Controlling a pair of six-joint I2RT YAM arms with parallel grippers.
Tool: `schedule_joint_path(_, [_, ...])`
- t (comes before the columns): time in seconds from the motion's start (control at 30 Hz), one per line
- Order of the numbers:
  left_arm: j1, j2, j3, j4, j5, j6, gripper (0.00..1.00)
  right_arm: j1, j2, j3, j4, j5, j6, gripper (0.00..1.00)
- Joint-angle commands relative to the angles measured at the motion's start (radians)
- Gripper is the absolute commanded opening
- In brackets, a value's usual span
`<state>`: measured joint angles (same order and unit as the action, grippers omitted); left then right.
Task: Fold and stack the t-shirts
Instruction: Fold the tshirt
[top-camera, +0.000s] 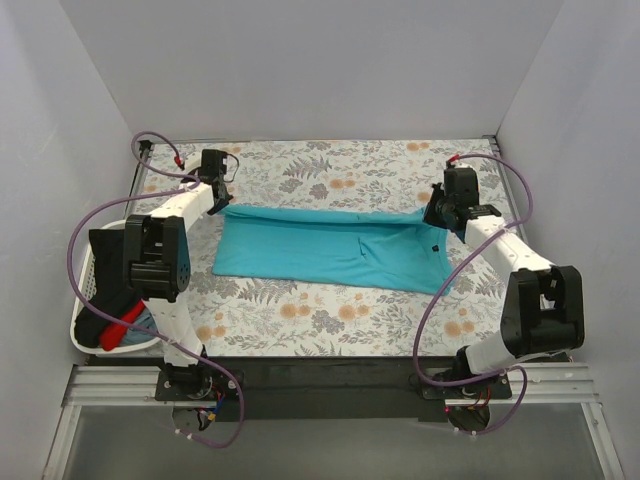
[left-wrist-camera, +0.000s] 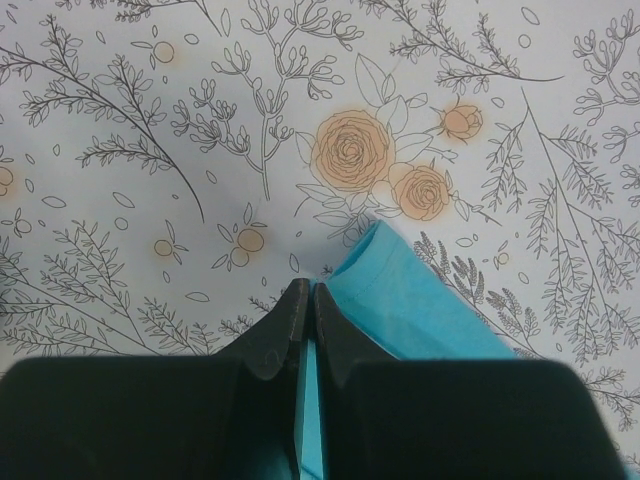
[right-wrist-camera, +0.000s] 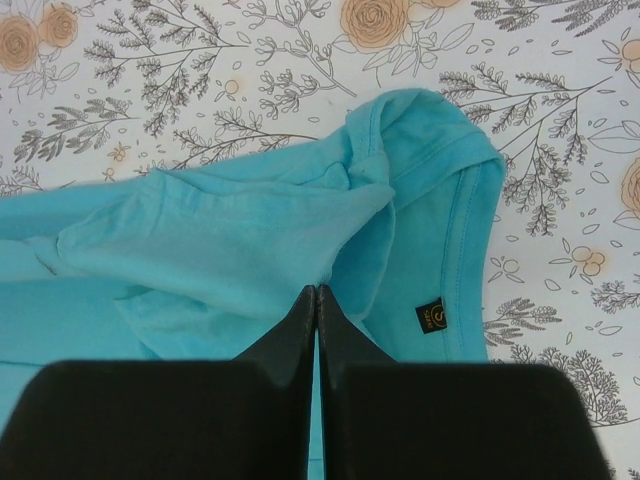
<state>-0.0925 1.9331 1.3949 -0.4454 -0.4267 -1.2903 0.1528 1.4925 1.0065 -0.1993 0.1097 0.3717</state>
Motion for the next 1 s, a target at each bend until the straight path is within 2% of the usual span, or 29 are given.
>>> schedule_joint_path(0.0, [0.013, -0.094, -0.014, -0.009, -0.009, -0.013, 0.0, 0.004, -0.055, -0.026, 0.044, 0.001, 0.013, 0.01])
schedule_joint_path(0.83, [0.023, -0.143, -0.114, -0.044, 0.057, -0.067, 0.01, 0.011, -0.178, -0.204, 0.063, -0.01, 0.03, 0.01])
schedule_joint_path(0.9, [0.033, -0.158, -0.131, -0.053, 0.068, -0.082, 0.14, 0.011, -0.189, -0.23, 0.067, -0.01, 0.029, 0.01])
schedule_joint_path(0.93, [0.036, -0.167, -0.14, -0.052, 0.091, -0.086, 0.29, 0.011, -0.195, -0.236, 0.067, -0.008, 0.029, 0.02])
schedule_joint_path(0.97, [0.039, -0.183, -0.149, -0.041, 0.101, -0.086, 0.37, 0.011, -0.207, -0.243, 0.066, -0.007, 0.026, 0.17])
